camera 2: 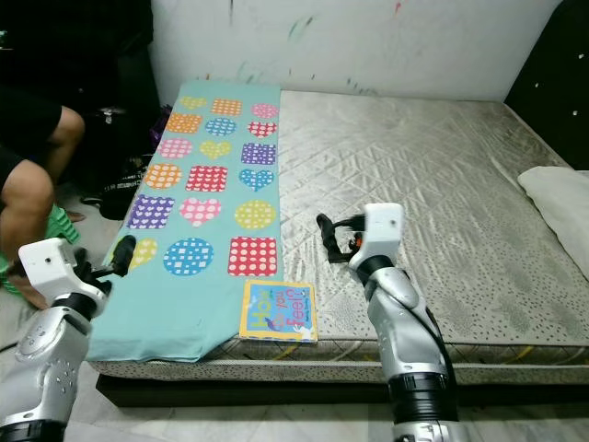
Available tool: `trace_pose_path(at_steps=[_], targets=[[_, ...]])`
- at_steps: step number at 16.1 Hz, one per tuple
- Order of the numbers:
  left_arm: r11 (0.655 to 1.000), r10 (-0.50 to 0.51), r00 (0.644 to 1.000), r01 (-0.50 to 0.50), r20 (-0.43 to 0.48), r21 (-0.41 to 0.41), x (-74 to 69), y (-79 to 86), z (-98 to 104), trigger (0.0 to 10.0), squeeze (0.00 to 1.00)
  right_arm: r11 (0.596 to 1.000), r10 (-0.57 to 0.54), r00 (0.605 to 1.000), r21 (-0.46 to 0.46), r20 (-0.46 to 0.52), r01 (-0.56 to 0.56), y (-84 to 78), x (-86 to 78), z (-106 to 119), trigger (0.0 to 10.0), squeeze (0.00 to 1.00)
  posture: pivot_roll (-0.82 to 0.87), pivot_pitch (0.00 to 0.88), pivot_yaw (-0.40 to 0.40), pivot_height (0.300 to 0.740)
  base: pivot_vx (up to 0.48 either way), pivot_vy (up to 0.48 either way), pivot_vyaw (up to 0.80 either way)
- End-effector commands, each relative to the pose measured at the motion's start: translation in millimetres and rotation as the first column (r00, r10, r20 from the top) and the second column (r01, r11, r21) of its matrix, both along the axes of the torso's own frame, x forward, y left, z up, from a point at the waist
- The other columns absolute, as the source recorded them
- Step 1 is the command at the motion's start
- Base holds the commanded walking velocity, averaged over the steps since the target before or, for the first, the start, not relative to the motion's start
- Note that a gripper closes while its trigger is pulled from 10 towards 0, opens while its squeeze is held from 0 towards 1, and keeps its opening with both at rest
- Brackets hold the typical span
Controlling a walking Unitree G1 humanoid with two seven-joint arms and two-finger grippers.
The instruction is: Clean up the room
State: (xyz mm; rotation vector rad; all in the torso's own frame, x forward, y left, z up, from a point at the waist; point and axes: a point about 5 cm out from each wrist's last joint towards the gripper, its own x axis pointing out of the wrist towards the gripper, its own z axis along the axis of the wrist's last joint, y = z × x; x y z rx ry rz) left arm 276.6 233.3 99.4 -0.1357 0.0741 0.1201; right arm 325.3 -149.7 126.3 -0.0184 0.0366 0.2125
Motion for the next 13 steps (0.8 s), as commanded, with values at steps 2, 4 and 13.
trace_pose_path(at_steps=[2,4,13], targets=[[0.984,-0.040,0.999,0.039,0.001,0.171,0.2,-10.2,-1,10.0,0.00,0.991,0.003,0.997,-0.135,0.075,0.007,-2.2,0.1,5,10.0,0.00,-0.14,0.000,-0.041,0.740,0.000,0.000,0.00],[0.959,-0.093,0.996,0.087,0.011,0.271,0.9,-19.9,-2,10.0,0.00,0.984,-0.053,0.995,-0.164,0.084,0.066,-12.1,1.2,2,10.0,0.00,-0.16,0.000,-0.037,0.740,0.000,0.000,0.00],[0.939,-0.182,0.980,0.149,0.081,0.309,-4.7,-34.5,-10,10.0,0.00,0.966,-0.197,0.969,-0.140,0.148,0.217,-30.0,-26.4,-14,10.0,0.00,-0.23,0.000,0.043,0.740,0.000,0.000,0.00]])
